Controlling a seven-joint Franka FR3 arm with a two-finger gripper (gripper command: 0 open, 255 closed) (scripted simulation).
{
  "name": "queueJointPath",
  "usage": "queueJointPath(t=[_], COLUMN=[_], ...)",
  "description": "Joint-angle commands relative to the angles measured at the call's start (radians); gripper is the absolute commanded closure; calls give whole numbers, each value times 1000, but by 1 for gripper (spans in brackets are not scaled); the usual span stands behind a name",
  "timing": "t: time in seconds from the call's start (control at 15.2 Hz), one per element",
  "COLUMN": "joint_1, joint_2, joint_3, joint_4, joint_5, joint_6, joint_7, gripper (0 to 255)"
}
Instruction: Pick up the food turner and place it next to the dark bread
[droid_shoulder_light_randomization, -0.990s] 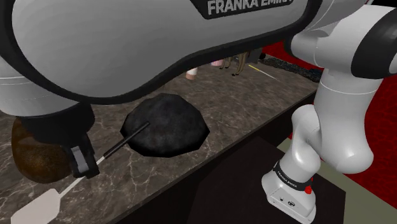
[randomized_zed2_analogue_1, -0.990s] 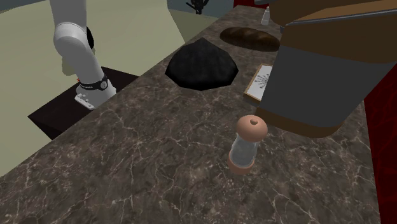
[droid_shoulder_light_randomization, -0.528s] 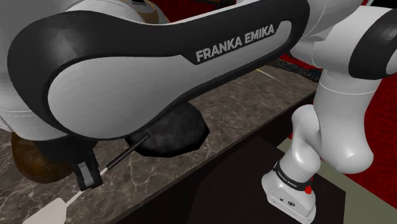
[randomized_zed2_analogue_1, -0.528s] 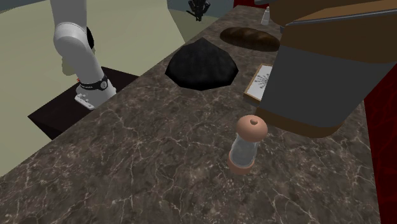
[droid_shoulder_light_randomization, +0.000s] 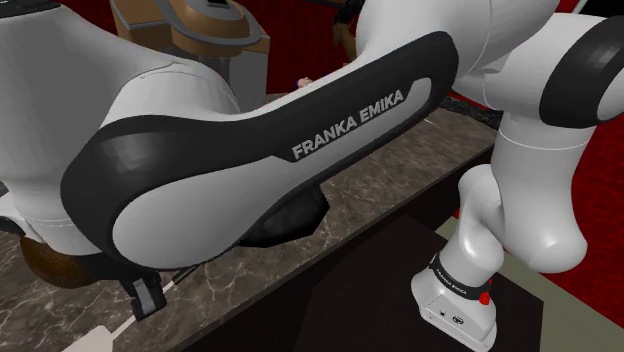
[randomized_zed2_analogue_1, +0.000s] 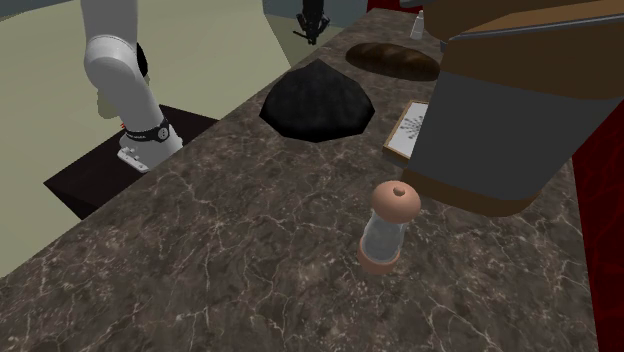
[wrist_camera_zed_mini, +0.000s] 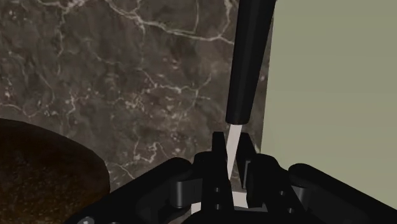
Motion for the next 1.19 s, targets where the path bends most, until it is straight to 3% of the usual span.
queueJointPath(t=[0.0, 0.46, 0.99, 1.06, 1.12], joint_1=[-1, 1, 1, 1, 1], joint_2=[8, 42, 42, 42, 42], joint_3=[-1, -6, -6, -6, -6], joint_4=[-19, -65, -65, -65, -65], joint_5=[-3, -13, -13, -13, -13], joint_6=[26, 106, 106, 106, 106], joint_7=[1, 10, 10, 10, 10], gripper=[255, 255, 255, 0, 0])
